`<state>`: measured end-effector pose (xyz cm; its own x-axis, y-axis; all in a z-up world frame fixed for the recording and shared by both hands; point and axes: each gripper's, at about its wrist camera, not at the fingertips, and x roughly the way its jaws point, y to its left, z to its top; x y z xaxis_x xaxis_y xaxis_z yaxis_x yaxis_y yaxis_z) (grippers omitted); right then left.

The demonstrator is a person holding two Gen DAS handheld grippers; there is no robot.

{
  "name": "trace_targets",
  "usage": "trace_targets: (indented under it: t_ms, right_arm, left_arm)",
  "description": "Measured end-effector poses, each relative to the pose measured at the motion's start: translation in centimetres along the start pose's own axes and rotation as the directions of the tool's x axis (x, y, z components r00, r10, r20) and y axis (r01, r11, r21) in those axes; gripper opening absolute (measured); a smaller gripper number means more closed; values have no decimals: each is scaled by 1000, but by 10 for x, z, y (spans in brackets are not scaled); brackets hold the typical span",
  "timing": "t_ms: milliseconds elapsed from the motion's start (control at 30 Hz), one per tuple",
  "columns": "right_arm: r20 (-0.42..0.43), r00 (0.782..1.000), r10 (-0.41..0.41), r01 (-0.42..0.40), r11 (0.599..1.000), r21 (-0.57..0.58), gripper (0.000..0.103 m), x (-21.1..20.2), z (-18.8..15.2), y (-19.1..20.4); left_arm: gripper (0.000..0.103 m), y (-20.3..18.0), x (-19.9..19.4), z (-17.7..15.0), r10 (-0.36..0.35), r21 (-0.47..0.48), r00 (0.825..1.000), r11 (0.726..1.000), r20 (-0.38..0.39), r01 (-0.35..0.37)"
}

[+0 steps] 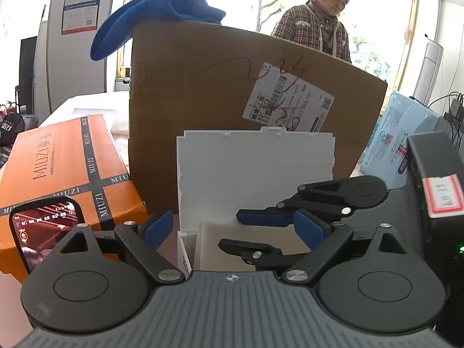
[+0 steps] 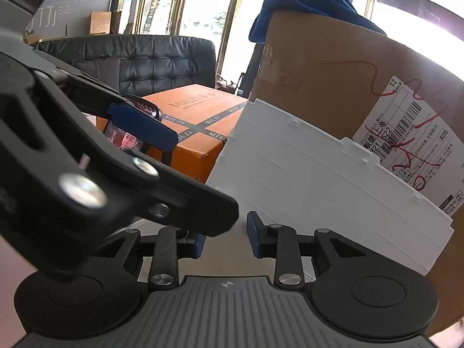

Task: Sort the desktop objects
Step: 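Move the right gripper to the raised foam lid and pinch its edge, then swing the foam lid down over the box with the right gripper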

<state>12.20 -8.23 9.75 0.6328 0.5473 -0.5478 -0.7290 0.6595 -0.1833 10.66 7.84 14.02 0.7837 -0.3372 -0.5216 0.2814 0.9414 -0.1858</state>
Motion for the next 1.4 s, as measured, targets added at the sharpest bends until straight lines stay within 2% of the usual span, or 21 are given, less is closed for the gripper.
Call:
trace_targets:
  t_ms: [33,133,300,367,567,833,967,1100,1200,1267,1400]
  right_arm:
    - [-3,1000,2,-2,1000,-2,8,1,0,0]
    - [-16,1000,14,-15,1000,-28,4,2,-1,4]
    - [-51,999,16,-18,999,-29,4,6,3,3]
    - [-71,997,35,-36,999,-23,4,9,1,5]
    - [-136,986,97,-98,995,-5,3,24,2,8]
    - [-224,959,171,-162,985,57,3,46,-1,3]
    - [-251,950,184,-169,982,81,2,51,-2,1]
    - [-208,961,181,-166,982,85,3,38,-2,-1]
    - [-140,975,171,-158,982,99,12,15,-3,-6]
    - [-84,986,142,-134,986,102,42,-6,-6,-10]
    - [-7,997,71,-70,991,118,43,-44,-17,-22]
  left_arm:
    - [90,0,1,0,-4,0,1000,1000,-2,4]
    - [90,-2,6,-1,-1,8,1000,1000,-15,1]
    - [90,2,2,0,9,-7,1000,1000,-1,-9]
    - [89,5,-1,1,1,-18,1000,1000,9,-1]
    - [89,11,4,2,36,-37,999,999,-1,-36]
    - [87,18,8,3,138,-40,990,990,-8,-139]
    - [86,17,11,2,125,-43,992,991,-8,-126]
    - [86,17,14,1,105,-46,994,993,-7,-105]
    - [87,16,16,1,90,-49,996,995,-6,-90]
    - [87,16,18,0,80,-51,997,996,-6,-80]
    - [87,17,27,-2,71,-91,997,993,4,-71]
